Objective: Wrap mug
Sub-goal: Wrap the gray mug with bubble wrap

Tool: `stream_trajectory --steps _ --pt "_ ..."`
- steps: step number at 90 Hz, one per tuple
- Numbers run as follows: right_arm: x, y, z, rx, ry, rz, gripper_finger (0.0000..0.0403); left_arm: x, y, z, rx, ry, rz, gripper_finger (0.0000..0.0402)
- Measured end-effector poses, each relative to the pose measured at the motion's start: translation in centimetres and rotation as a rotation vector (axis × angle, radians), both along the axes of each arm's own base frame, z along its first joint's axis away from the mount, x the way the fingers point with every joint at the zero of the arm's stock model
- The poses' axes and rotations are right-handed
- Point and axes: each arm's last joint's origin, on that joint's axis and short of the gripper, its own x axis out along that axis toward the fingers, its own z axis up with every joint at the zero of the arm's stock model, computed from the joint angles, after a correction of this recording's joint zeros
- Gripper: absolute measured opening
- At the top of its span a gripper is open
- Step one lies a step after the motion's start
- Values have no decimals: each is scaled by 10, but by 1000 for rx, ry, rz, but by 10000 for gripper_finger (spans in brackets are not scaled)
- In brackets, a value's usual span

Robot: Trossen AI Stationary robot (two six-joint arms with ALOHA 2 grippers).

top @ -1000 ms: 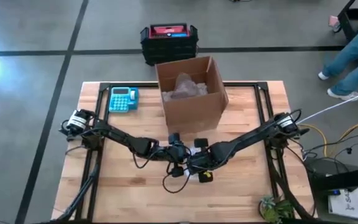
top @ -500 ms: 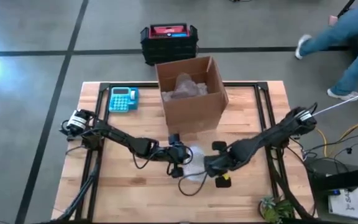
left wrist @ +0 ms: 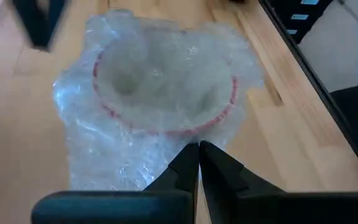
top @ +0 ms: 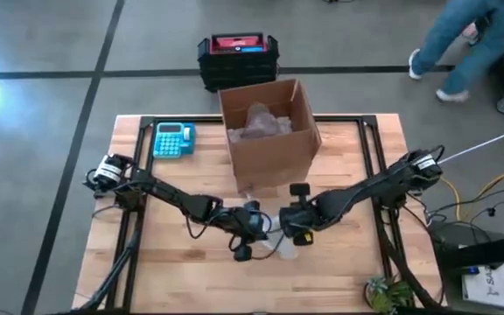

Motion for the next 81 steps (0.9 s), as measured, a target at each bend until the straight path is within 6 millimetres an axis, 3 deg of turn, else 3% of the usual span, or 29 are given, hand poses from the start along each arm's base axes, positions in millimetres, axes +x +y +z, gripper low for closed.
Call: stream_trajectory --steps 11,19,28,39,55,81 --pt "0 -1 25 22 27 -39 0 -3 0 6 -38 37 5 5" --pt "3 10 38 209 2 -4 0 -6 0 15 -65 61 -30 6" --pt "8 32 38 382 -36 104 0 -10 0 16 -57 109 -30 3" --pt "12 43 23 383 -7 133 0 -10 1 18 -50 100 -31 1" --pt "27 40 -12 247 41 93 0 -9 1 18 -41 100 -33 4" --pt "46 34 -51 239 106 119 0 -11 2 22 -37 95 -27 6"
